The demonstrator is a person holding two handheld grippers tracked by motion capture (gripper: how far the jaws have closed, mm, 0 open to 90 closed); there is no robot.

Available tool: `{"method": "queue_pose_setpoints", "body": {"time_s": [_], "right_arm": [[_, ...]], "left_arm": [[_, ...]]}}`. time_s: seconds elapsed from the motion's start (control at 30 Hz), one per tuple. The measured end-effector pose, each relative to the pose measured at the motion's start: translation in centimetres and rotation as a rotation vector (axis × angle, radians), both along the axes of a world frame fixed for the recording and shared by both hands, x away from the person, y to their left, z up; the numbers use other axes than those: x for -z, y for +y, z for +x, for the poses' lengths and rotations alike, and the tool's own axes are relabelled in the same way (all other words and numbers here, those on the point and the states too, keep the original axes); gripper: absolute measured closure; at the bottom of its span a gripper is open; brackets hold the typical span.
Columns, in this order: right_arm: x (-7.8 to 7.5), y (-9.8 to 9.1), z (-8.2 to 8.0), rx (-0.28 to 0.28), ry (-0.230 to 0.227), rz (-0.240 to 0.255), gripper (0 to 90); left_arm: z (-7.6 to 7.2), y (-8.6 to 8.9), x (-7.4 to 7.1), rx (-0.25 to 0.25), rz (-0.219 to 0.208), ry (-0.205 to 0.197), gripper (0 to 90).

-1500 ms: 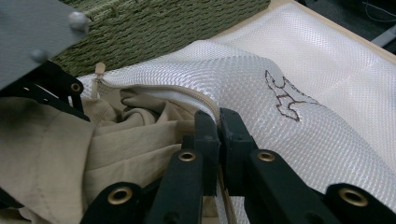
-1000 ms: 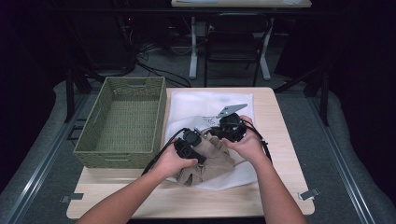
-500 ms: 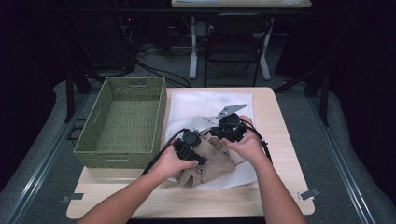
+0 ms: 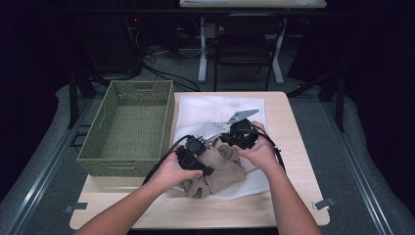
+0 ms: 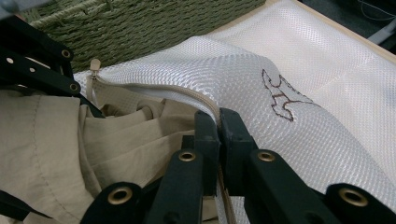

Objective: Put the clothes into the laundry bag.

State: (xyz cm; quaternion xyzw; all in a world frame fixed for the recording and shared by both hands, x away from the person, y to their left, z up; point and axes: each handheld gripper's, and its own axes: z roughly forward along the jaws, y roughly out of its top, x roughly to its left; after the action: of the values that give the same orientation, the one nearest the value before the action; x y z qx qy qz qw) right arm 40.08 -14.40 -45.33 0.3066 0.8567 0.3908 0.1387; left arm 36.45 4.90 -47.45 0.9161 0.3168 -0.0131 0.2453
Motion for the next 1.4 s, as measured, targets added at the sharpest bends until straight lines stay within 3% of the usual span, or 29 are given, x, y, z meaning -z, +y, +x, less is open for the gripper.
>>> {"method": "queue_pose_setpoints", "body": {"time_s": [0.2, 0.37, 0.47, 0.8, 1.13, 1.4], "right_arm": [[0.0, 0.0, 0.0, -0.002, -0.001, -0.003, 86.8], [0.0, 0.1, -0.1, -0.001, -0.002, -0.003, 86.8], [0.0, 0.1, -0.1, -0.002, -0.003, -0.003, 86.8], [-0.2, 0.2, -0.2, -0.009, -0.003, 0.006, 86.8], [-0.2, 0.1, -0.2, -0.007, -0.004, 0.009, 86.9], [-0.1, 0.0, -0.2, -0.003, -0.006, 0.004, 86.8]], "left_arm": [[0.3, 0.1, 0.7, 0.006, 0.007, 0.019, 58.6], [0.4, 0.1, 0.8, -0.008, 0.007, 0.008, 65.1], [0.4, 0.1, 0.7, -0.027, -0.008, -0.018, 66.7], [1.1, -0.2, 0.2, -0.065, -0.042, -0.055, 67.6], [1.9, -1.2, 0.5, -0.09, -0.039, -0.083, 67.0], [2.3, -1.6, 1.1, -0.101, -0.049, -0.044, 55.8]]}}
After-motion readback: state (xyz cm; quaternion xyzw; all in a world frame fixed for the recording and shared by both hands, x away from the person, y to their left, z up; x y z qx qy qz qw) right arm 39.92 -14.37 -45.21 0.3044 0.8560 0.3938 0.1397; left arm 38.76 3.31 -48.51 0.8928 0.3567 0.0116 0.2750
